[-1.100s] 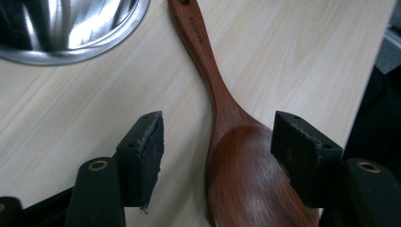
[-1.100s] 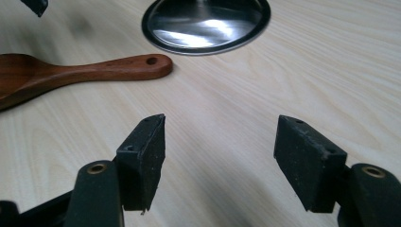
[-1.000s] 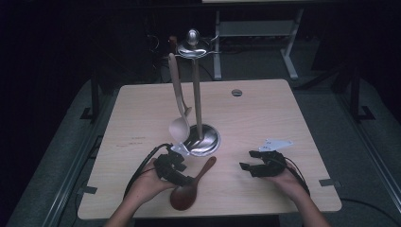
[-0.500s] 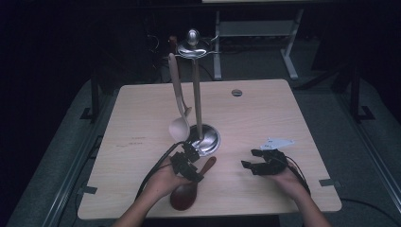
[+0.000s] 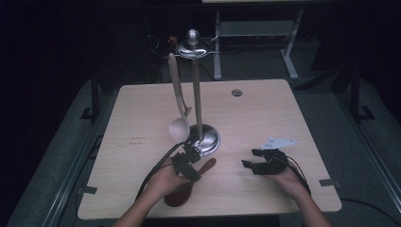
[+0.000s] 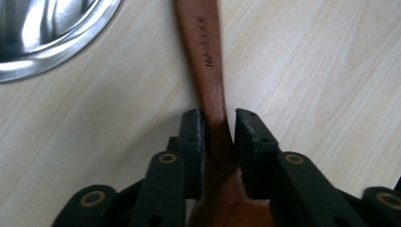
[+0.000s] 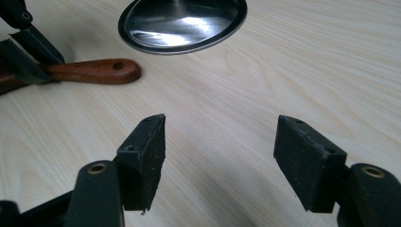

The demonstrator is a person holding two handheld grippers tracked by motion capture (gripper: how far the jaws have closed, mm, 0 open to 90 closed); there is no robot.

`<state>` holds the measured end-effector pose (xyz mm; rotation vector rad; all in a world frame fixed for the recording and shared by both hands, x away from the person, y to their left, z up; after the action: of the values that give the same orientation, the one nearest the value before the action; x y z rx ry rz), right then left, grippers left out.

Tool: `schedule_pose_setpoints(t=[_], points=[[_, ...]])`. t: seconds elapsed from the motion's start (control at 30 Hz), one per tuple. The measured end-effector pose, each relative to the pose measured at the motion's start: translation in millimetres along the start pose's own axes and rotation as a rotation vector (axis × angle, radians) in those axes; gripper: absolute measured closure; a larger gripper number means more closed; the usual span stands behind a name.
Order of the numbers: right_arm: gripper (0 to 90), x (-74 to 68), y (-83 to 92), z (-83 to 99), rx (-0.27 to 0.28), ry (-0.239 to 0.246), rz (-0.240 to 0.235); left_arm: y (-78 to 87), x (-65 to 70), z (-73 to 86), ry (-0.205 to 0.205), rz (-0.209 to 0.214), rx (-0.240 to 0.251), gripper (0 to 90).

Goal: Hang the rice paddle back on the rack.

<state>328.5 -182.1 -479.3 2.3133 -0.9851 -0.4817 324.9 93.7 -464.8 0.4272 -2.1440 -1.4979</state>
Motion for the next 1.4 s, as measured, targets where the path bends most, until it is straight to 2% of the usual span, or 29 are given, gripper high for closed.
schedule_pose_setpoints(t=[0.03, 0.07, 0.1, 0.17, 0.2, 0.33, 0.43, 0.7, 0.83, 0.87, 0.93, 1.07, 1.2, 1.4], points=[[34.5, -0.1, 0.0, 0.0, -0.001, 0.0, 0.0, 0.4, -0.7, 0.4, -0.008, -0.006, -0.006, 75.2], [34.5, -0.1, -0.1, 0.0, -0.001, 0.0, 0.001, 0.2, 0.6, 1.1, 0.009, -0.009, -0.007, 76.0], [34.5, -0.4, -0.2, 0.0, -0.003, -0.004, 0.0, 0.6, -0.5, 0.6, -0.014, -0.012, -0.015, 76.3], [34.5, -0.4, -0.7, -0.1, -0.002, -0.003, 0.0, 0.7, 0.2, 0.1, -0.022, -0.021, -0.025, 76.1], [34.6, -0.4, -0.9, 0.0, -0.002, -0.003, -0.001, -0.3, 1.9, -0.8, -0.012, -0.025, -0.022, 76.1], [34.6, -0.3, -1.6, 0.3, -0.004, -0.01, -0.004, -1.3, 3.7, -5.0, -0.005, -0.037, -0.062, 76.1], [34.6, -0.2, -1.4, 0.3, -0.001, -0.009, -0.005, -1.3, 3.0, -7.0, -0.016, -0.039, -0.083, 76.6], [34.6, 0.9, -1.7, 0.3, 0.001, -0.01, -0.009, -0.3, 2.3, -4.3, -0.009, -0.031, -0.069, 77.8], [34.7, 1.8, -0.5, 0.0, 0.01, -0.014, -0.01, 2.8, -0.4, -0.1, -0.01, -0.014, -0.049, 77.9], [34.7, 2.1, -0.3, -0.1, 0.01, -0.016, -0.009, 4.2, 0.4, 1.4, 0.015, -0.003, -0.029, 77.9], [34.7, 2.9, -0.5, -0.2, 0.014, -0.023, -0.006, 10.8, -2.0, 4.2, 0.0, 0.016, 0.019, 77.9], [34.7, 3.2, -0.4, -0.1, 0.019, -0.034, -0.006, 24.3, -3.4, 10.6, 0.015, 0.051, 0.117, 78.0], [34.6, 3.6, -0.5, 0.0, 0.02, -0.045, -0.003, 38.6, -4.3, 18.1, -0.016, 0.078, 0.203, 78.1], [34.6, 5.8, -1.1, -0.3, 0.025, -0.056, 0.002, 57.0, -2.4, 24.6, -0.026, 0.121, 0.319, 78.2]])
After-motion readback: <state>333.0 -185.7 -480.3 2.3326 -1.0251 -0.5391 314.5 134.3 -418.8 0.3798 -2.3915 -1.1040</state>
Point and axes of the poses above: each handheld gripper's, and its own axes: y roughly backward along the jaws, z roughly out of its underside, x roughly to its right, the point moved 3 cm from there along -y, roughly forward along the jaws, and after that the axes turned 4 degrees about z, right-handed, at the moved point
